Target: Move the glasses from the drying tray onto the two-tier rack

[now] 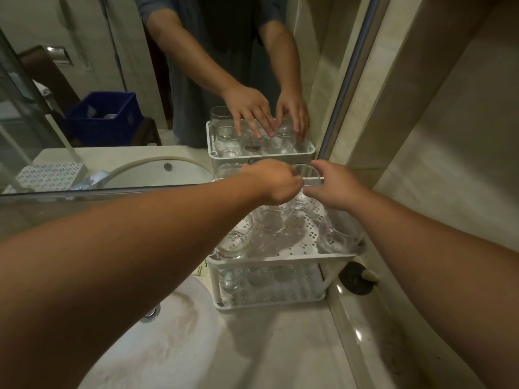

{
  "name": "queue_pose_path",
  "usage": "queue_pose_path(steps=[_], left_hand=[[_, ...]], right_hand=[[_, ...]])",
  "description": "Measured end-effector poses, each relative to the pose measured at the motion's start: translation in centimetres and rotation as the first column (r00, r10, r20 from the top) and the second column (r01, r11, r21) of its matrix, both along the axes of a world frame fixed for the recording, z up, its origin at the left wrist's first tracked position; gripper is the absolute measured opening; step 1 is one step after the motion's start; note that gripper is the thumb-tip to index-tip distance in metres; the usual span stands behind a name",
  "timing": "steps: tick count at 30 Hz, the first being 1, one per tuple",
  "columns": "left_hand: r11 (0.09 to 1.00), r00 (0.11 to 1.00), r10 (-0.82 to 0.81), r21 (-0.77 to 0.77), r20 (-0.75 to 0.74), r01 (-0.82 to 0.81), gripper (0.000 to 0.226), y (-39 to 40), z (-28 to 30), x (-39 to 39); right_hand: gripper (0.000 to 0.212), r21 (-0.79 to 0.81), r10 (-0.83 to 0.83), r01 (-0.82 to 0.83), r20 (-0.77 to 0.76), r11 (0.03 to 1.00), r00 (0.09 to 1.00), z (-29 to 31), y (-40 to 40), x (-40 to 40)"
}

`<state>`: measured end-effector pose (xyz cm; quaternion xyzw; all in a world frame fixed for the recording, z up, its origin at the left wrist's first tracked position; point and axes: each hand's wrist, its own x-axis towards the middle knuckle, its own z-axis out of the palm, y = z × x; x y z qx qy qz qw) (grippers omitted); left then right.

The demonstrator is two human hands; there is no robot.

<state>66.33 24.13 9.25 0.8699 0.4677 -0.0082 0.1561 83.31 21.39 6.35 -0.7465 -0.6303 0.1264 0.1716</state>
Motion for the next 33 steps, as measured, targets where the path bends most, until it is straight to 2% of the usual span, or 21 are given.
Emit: queue_pose_path(steps=[1, 3, 5, 8, 28, 30, 33], left_hand=[[1.000, 1.000, 0.001, 0.006, -0.011, -0.001, 0.037, 0.2, 0.0, 0.2], [1.000, 0.999, -0.009, 0.026, -0.052, 0.010, 0.047, 0.6, 0.1, 0.5], [0.998, 0.994, -0.033, 0.044, -0.102, 0.038, 0.056, 1.1, 0.2, 0.9], [0.995, 0.984, -0.083, 0.043, -0.155, 0.091, 0.057, 1.3, 0.3, 1.4], [0.987, 0.974, -0.161, -0.014, -0.157, 0.160, 0.063, 1.2, 0.0, 3.0], [0.987, 0.978, -0.163, -0.021, -0.130, 0.161, 0.070, 1.1, -0.2, 2.7], [0.983, 0.979, -0.155, 0.078, -0.133, 0.166, 0.074, 1.0, -0.2, 1.8]], right_hand=[[0.076, 0.004, -0.006, 0.006, 0.022, 1.000, 1.000, 0.1, 0.2, 0.0], [0.077, -0.003, -0.014, 0.014, 0.065, 1.000, 0.998, 0.3, 0.4, 0.2], [0.079, -0.023, -0.031, 0.032, 0.057, 0.999, 0.998, 0.6, 0.6, 0.5], [0.077, -0.046, -0.055, 0.057, 0.038, 0.997, 0.998, 0.9, 0.8, 1.2], [0.078, -0.057, -0.135, 0.135, -0.002, 0.989, 0.991, 0.8, -0.3, 2.4], [0.078, -0.008, -0.150, 0.150, 0.025, 0.989, 0.988, 1.0, -0.7, 2.1], [0.060, 0.242, -0.135, 0.104, 0.115, 0.965, 0.984, 1.2, -1.5, 0.6]])
